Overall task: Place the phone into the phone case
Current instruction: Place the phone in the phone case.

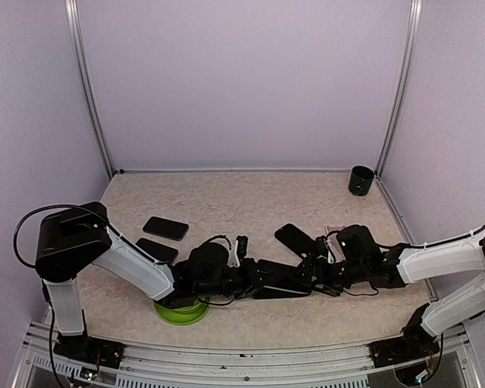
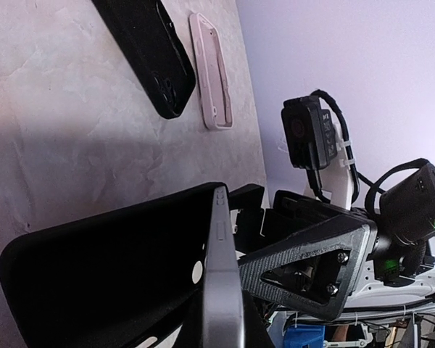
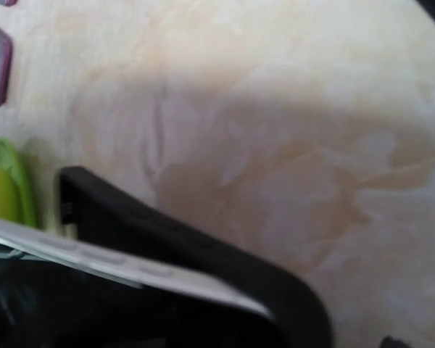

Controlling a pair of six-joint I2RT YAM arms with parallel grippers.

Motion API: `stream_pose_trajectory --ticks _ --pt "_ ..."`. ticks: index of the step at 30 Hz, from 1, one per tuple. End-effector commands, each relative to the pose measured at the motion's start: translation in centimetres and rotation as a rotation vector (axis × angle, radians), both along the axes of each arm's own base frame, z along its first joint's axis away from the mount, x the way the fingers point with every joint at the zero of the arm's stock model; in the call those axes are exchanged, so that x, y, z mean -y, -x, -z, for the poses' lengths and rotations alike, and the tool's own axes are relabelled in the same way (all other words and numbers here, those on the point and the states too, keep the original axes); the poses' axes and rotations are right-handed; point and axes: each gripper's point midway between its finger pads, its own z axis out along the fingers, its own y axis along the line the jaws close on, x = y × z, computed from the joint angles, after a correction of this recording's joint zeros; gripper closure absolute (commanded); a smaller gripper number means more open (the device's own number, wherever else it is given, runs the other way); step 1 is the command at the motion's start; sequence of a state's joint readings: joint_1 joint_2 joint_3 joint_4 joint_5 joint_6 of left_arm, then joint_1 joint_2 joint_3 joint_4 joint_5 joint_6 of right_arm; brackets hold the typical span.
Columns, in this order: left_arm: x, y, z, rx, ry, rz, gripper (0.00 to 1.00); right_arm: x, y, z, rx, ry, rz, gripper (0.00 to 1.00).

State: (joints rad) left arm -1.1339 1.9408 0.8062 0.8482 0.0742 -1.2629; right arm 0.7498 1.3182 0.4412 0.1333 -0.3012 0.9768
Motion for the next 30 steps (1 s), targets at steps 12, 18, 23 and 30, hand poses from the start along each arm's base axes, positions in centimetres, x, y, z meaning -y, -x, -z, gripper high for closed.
stream_pose_trajectory --ticks 12,18,23,30 --pt "1.1 0.7 -6.5 0.102 0.235 0.065 1.00 -3.0 -0.2 -4.5 0.122 -0.195 -0.132 0.04" --pt "0.8 0.3 -6.0 0.088 0.237 0.052 1.00 -3.3 0.2 -5.9 0.155 -0.244 -0.160 0.05" --pt "0.8 0.2 -5.4 0.071 0.231 0.054 1.00 -3.3 0.6 -7.0 0.192 -0.273 -0.185 0.07" --pt "0.6 -0.1 -4.5 0.058 0.209 0.049 1.00 -3.3 1.2 -7.6 0.200 -0.306 -0.212 0.07"
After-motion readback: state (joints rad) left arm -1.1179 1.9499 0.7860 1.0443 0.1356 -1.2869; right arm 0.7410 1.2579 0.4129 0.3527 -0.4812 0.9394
